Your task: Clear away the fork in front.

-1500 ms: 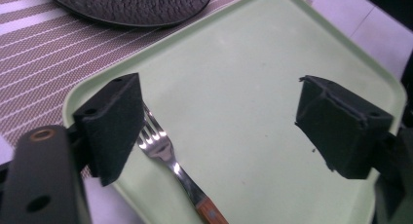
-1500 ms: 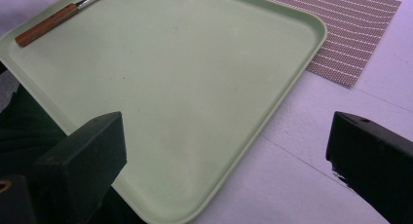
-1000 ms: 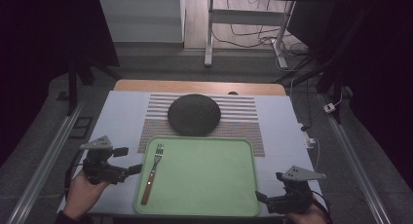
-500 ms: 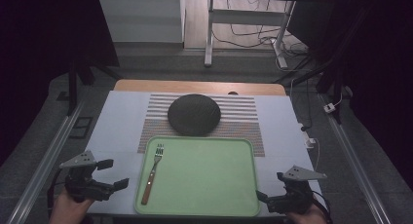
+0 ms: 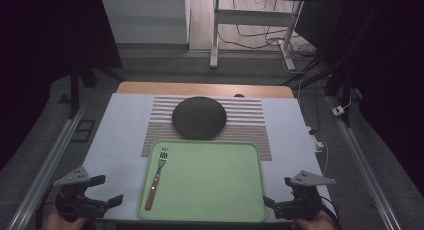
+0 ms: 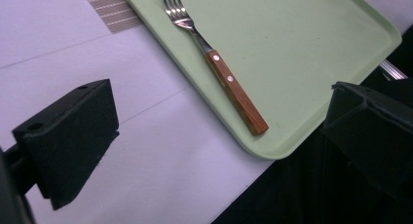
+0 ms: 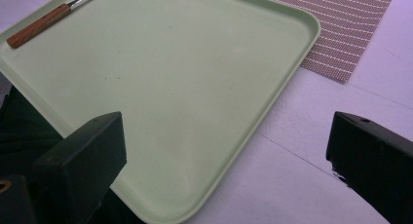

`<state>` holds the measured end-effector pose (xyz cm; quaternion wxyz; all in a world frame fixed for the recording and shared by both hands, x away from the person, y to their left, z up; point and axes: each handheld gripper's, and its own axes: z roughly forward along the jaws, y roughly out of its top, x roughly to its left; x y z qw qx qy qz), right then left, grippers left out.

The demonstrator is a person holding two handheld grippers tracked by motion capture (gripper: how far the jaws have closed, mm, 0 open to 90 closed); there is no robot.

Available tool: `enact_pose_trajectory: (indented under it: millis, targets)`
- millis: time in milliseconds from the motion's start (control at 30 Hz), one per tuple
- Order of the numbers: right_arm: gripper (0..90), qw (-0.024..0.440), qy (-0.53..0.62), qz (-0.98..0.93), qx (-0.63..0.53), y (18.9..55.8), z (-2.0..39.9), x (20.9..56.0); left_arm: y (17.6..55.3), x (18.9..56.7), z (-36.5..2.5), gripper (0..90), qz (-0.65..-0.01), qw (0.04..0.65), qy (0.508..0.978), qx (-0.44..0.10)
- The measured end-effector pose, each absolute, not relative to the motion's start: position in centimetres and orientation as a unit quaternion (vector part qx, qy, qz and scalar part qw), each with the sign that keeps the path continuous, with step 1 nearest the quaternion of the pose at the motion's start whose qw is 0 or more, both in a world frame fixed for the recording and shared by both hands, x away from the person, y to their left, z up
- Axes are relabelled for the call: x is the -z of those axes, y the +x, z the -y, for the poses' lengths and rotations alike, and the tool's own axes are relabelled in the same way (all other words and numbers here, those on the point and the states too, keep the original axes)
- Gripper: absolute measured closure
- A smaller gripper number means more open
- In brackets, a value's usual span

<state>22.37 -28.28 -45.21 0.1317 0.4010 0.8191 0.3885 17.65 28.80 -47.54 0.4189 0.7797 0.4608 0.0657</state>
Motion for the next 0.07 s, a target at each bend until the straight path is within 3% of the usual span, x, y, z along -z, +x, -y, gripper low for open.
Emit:
enact_pose_trajectory:
  millis: [67]
  targets:
    - [1.0,0.133,0.399,-0.821,-0.386,22.39,28.25,45.26,17.75,47.56,-28.8,0.0,-0.468,0.418,0.776,-0.063]
